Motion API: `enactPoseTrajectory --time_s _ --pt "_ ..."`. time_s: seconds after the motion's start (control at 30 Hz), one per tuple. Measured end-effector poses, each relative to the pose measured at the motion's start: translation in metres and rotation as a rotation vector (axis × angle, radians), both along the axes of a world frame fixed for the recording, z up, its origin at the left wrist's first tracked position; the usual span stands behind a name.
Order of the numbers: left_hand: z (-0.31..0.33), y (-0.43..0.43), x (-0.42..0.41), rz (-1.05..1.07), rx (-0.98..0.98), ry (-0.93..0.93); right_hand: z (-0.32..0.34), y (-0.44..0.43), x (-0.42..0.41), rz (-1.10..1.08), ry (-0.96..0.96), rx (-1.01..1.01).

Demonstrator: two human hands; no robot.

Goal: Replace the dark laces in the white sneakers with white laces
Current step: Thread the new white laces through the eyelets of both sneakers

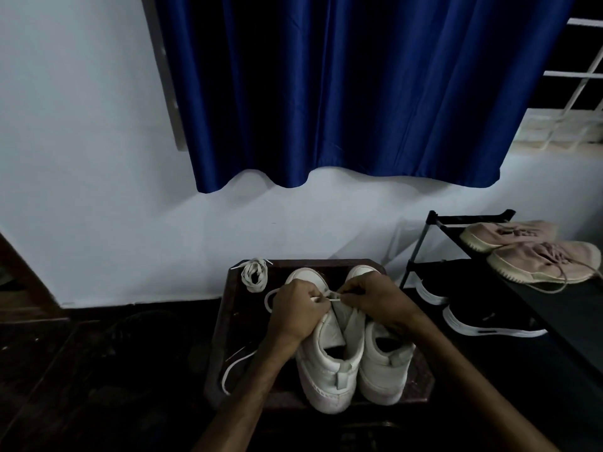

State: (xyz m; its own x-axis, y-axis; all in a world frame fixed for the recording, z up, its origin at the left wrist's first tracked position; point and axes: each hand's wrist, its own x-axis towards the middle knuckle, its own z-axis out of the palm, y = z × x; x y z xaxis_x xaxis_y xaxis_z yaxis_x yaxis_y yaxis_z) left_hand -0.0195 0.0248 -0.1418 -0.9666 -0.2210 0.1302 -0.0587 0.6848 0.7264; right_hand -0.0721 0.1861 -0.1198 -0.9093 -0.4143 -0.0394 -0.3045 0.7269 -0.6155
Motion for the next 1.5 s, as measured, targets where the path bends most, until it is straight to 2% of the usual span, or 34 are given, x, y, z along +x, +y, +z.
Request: enactPoseTrajectory --time_s 0.2,0.43,0.67,0.87,0.97,1.1,1.13,1.2,1.37,1.5 --pt "-0.005 0.007 0.005 0.107 0.029 0.093 0.001 -0.001 0.005 -0.044 0.018 -0.049" --pt "-0.005 0.005 0.004 0.054 0.032 0.11 -0.001 -0.004 0.006 -0.067 0.077 -0.008" --pt "-0.004 0.01 0.005 0.094 0.016 0.198 -0.004 -0.007 0.005 -0.066 0.1 0.041" --pt "-0.001 0.008 0.007 0.015 -0.01 0.217 -0.003 -0.007 0.006 -0.068 0.084 0.046" --pt "-0.001 0.004 0.005 -0.021 -0.005 0.16 0.002 -0.009 0.009 -0.079 0.076 0.032" --pt "-0.008 -0.008 -0.004 -0.088 0.099 0.062 0.015 -0.013 0.009 -0.119 -0.117 -0.053" --pt "-0.007 -0.011 -0.006 -0.113 0.115 0.046 0.015 -0.015 0.01 -0.101 -0.115 -0.026" --pt "-0.002 -0.017 -0.009 -0.183 0.151 0.023 0.013 -0.02 0.015 -0.085 -0.024 0.069" --pt "0.009 -0.026 -0.008 -0.322 0.237 -0.109 0.006 -0.028 0.031 -0.177 0.101 0.116" --pt "0.018 -0.028 0.002 -0.29 0.425 -0.351 0.004 -0.033 0.033 -0.185 0.169 0.184"
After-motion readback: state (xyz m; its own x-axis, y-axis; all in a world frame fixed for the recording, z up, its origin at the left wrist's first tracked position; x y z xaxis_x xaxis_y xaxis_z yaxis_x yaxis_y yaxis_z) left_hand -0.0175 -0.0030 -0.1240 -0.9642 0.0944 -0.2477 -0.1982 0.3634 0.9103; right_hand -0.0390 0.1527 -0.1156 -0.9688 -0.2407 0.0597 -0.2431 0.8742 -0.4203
